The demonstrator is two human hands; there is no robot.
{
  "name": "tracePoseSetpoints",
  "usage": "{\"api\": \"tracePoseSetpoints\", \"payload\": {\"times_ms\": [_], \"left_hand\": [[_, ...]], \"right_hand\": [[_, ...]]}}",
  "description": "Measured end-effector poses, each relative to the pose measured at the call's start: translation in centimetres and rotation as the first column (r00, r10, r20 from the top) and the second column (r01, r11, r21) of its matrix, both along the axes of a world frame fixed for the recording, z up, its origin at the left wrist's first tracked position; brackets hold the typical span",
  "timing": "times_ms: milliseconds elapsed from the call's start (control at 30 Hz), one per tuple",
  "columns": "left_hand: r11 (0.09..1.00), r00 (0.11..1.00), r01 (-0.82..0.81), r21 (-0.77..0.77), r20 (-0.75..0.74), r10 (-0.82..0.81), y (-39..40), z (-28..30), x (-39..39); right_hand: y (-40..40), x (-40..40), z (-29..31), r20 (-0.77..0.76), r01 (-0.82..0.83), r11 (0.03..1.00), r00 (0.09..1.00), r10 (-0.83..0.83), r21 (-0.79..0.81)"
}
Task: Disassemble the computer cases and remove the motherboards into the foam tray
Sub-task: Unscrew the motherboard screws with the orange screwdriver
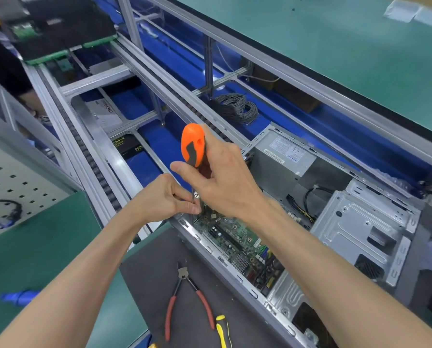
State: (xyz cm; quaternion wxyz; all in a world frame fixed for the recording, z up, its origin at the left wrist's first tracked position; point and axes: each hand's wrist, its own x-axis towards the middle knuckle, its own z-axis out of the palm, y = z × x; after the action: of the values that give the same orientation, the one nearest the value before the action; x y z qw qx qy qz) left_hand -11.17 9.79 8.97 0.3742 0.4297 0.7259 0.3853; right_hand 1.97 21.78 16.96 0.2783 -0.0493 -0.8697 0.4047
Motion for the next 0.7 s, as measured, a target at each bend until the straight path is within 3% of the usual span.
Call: {"api": "tracePoseSetpoints", "payload": {"times_ms": [267, 500, 567, 633, 700], "left_hand": [[0.998, 0.996, -0.061, -0.012, -0.072, 0.060, -0.8, 0.2, 0.3], [0.996, 0.994, -0.051, -0.069, -0.099, 0.044, -0.7, 0.2, 0.7], [0.995, 0.993, -0.062, -0.074, -0.102, 0.055, -0.5, 0.1, 0.8], [0.996, 0.993, -0.059, -0.070, -0.107, 0.052, -0.4, 0.0, 0.6], [0.995, 0.994, -0.053, -0.084, -0.099, 0.044, -0.3, -0.1, 0.5]], "right_hand": [[-0.6, 0.1, 3.1, -0.058, 0.054, 0.918, 0.998, -0.034, 0.393], [1.0, 0.4, 5.8, 0.201, -0.228, 0.906, 0.966, 0.164, 0.358], [1.0, 0.5, 5.9, 0.216, -0.183, 0.893, 0.971, 0.100, 0.411], [0.6, 0.3, 5.8, 0.191, -0.032, 0.817, 0.977, -0.097, 0.575], [0.6, 0.0, 5.8, 0.172, -0.006, 0.782, 0.977, -0.129, 0.623]]}}
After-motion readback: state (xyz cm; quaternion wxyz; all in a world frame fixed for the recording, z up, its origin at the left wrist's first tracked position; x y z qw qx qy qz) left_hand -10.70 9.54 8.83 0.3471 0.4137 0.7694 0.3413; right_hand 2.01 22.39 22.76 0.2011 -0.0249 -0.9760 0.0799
